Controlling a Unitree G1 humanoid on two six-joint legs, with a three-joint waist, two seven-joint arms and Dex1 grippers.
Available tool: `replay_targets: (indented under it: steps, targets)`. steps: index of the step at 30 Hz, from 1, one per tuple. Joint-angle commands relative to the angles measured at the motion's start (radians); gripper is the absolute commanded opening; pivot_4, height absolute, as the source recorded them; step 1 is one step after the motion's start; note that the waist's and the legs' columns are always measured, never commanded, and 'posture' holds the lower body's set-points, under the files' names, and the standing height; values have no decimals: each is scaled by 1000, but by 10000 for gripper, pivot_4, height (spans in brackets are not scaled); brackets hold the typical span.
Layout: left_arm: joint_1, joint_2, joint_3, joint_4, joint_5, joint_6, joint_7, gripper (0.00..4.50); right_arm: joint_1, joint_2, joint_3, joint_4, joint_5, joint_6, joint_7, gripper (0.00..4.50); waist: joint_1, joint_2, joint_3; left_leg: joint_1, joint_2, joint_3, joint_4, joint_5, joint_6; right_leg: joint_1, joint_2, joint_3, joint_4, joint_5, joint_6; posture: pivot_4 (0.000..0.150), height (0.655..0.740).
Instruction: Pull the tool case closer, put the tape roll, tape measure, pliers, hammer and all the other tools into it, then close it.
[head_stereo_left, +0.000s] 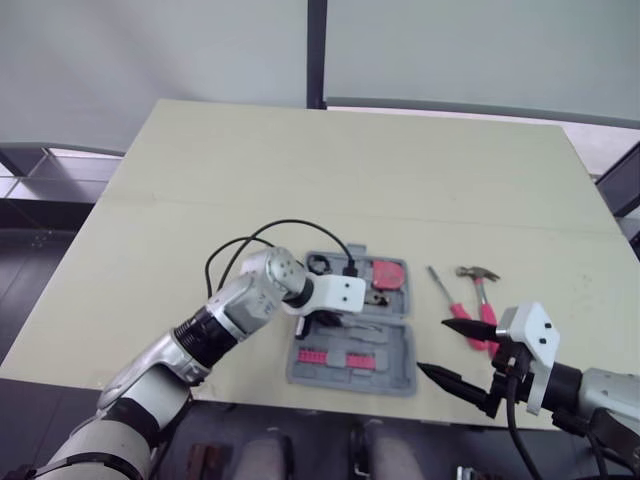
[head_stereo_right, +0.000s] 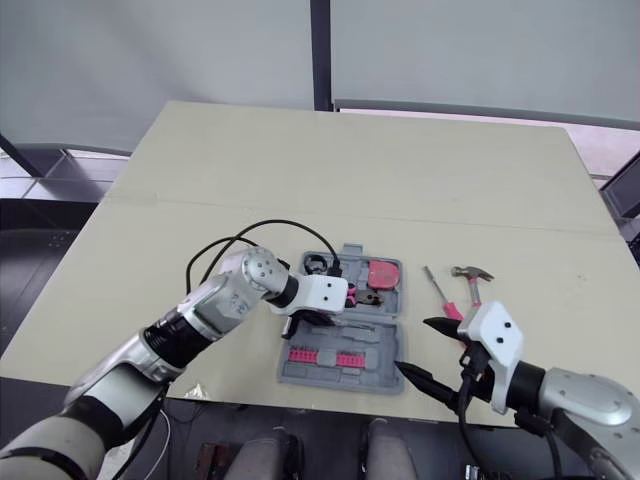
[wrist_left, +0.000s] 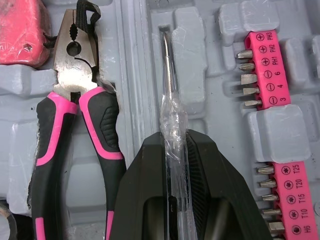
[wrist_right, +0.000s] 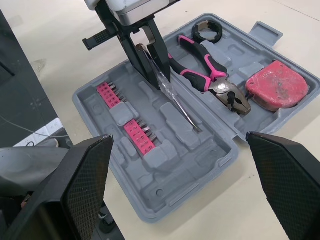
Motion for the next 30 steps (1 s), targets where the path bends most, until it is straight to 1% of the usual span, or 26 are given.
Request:
replay_targets:
  steps: [1,2,4,7,9,12,14,16,17,19,20,22,24,25,30]
  targets:
    - [-12,10,27,-27,-9,-23,-19,5838,5,9,-17,-22,-6,-21,-8,45000,0,0,0,0,0,0,0,0,0,0,0,0,0,0,0,1500,7400]
    - [-21,22,37,-35,-18,-24,-36,11167,4,9,-18,-22,-6,-20,-8,45000,-1,0,0,0,0,0,0,0,0,0,0,0,0,0,0,1500,7400]
    - [-44,45,75,-69,-49,-1,-73,19506,6,9,-20,-23,-5,-19,-5,45000,-2,0,0,0,0,0,0,0,0,0,0,0,0,0,0,1500,7400]
    - [-71,64,146,-123,-126,51,-124,35138,17,4,-25,-23,-1,-19,6,45000,-1,0,0,0,0,0,0,0,0,0,0,0,0,0,0,1500,7400]
    - [-73,76,187,-142,-178,50,-152,35138,20,2,-27,-20,-2,-21,10,45000,-1,0,0,0,0,0,0,0,0,0,0,0,0,0,0,1500,7400]
    - [-32,78,223,-93,-214,5,-140,35138,12,0,-20,-11,-6,-24,11,45000,-1,1,0,0,0,0,0,0,0,0,0,0,0,0,0,1500,7400]
    - [30,56,258,-31,-254,-125,-126,35138,4,-1,-15,-4,-10,-27,11,45000,-2,2,-1,0,0,0,0,0,0,0,0,0,0,0,0,1500,7400]
    - [99,18,311,43,-304,-308,-111,35138,-1,-3,-12,1,-12,-29,13,45000,-4,2,-1,1,0,0,0,0,0,0,-1,0,1,0,0,1500,7400]
    - [126,-6,342,79,-326,-370,-94,32791,-2,-4,-13,2,-13,-30,14,45000,-3,2,-1,0,0,0,0,0,0,0,-1,0,1,0,0,1500,7400]
    - [176,-52,385,161,-363,-471,-68,26571,-4,-8,-18,7,-13,-32,19,45000,-2,1,-1,1,0,0,1,0,0,0,-2,0,1,0,0,1500,7400]
    - [197,-68,396,204,-375,-534,-71,21960,-4,-11,-21,9,-14,-32,22,45000,-1,2,-1,0,0,0,1,0,0,0,-2,0,1,0,0,1500,7400]
    - [214,-83,399,268,-375,-601,-81,12956,0,-17,-25,10,-20,-34,27,45000,-1,2,-1,0,0,0,1,0,0,0,-2,-1,1,0,0,1500,7400]
    - [212,-109,406,335,-376,-610,-67,2034,4,-19,-28,10,-22,-34,31,45000,1,2,-1,0,-1,0,1,0,0,0,-1,-1,1,0,1,1500,7400]
    - [210,-119,408,368,-370,-620,-56,887,4,-19,-29,9,-22,-33,32,45000,1,2,-1,0,-1,0,1,0,0,0,0,-1,1,0,1,1500,7400]
    - [197,-145,391,487,-304,-663,3,887,3,-20,-32,7,-21,-30,32,45000,1,1,-1,0,-1,0,1,0,1,0,0,-2,1,1,1,1500,7400]
